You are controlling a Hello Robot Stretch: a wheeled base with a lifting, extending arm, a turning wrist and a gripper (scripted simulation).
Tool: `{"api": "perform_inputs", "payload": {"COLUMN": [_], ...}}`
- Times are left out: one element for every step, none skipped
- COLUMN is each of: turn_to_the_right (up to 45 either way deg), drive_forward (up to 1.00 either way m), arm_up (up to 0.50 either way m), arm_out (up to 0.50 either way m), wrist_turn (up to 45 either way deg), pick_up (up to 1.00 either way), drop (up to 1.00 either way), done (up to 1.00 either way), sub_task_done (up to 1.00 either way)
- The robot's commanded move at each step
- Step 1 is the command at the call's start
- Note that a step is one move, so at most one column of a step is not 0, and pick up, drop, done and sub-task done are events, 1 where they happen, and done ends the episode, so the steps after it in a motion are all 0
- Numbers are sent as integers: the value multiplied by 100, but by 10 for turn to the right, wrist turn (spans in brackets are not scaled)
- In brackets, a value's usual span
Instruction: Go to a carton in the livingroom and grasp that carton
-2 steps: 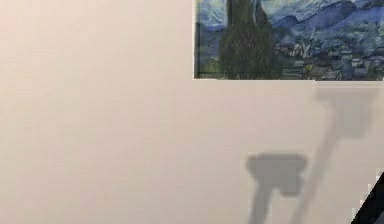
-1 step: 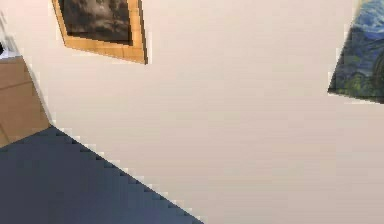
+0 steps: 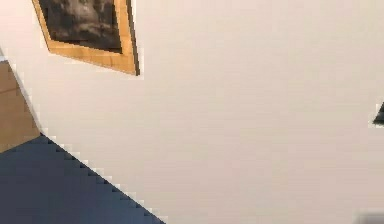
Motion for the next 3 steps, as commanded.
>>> {"api": "perform_inputs", "payload": {"turn_to_the_right": [-450,-450,-30], "drive_forward": [0,0,0], "arm_up": [0,0,0], "arm_out": [0,0,0], "wrist_turn": [0,0,0], "pick_up": [0,0,0], "drop": [0,0,0], "done": [0,0,0], "sub_task_done": [0,0,0]}}
